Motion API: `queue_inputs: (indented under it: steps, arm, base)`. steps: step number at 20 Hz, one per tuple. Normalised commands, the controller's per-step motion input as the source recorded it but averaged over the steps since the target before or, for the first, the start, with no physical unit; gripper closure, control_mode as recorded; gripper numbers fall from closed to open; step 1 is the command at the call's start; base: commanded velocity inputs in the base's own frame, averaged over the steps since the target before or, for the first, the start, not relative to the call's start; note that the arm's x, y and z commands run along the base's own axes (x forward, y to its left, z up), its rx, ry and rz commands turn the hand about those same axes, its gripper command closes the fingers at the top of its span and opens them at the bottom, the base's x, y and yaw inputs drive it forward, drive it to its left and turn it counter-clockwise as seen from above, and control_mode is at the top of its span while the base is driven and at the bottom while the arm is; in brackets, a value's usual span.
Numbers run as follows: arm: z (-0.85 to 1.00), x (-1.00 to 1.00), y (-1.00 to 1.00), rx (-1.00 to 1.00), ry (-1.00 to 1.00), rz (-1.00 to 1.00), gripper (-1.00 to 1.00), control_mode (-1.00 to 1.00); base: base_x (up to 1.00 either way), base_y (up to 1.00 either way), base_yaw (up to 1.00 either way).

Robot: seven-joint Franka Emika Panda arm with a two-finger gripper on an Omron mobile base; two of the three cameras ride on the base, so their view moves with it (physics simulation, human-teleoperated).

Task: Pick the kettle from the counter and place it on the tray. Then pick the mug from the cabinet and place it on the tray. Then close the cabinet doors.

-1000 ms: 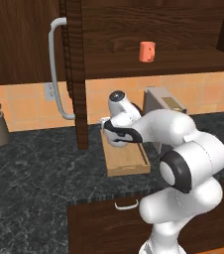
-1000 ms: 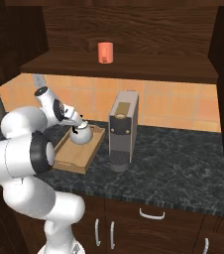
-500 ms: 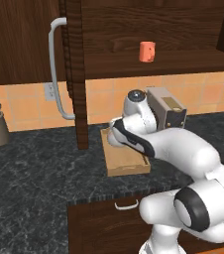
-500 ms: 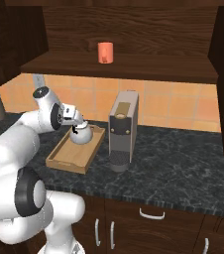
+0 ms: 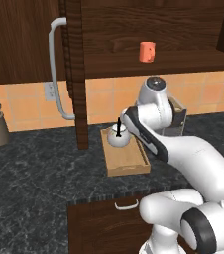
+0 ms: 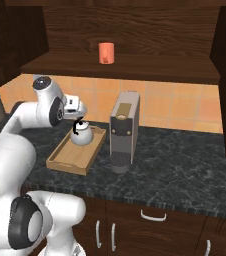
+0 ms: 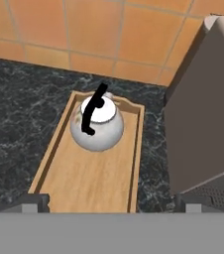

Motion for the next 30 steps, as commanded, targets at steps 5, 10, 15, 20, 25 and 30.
queue_inputs:
  steps: [5,10,15,20,25,30]
  arm:
    - [0.72,-0.04,-0.15,0.00,-0.01,0.00,-1.00,-1.00]
    - [0.73,0.00,-0.13,0.01,-0.01,-0.05,-1.00,-1.00]
    - [0.63,0.02,-0.19,0.10,-0.28,0.00,-1.00,-1.00]
    - [0.59,0.08,-0.21,0.08,-0.28,0.00,-1.00,-1.00]
    - [0.49,0.17,-0.26,0.04,-0.05,-0.04,-1.00,-1.00]
    - [0.47,0.26,-0.23,0.03,0.00,-0.04,-1.00,-1.00]
  base:
    - [0.00,0.00,0.00]
    - [0.00,0.00,0.00]
    - [0.00,0.00,0.00]
    - [0.00,0.00,0.00]
    - [0.00,0.00,0.00]
    - [0.00,0.00,0.00]
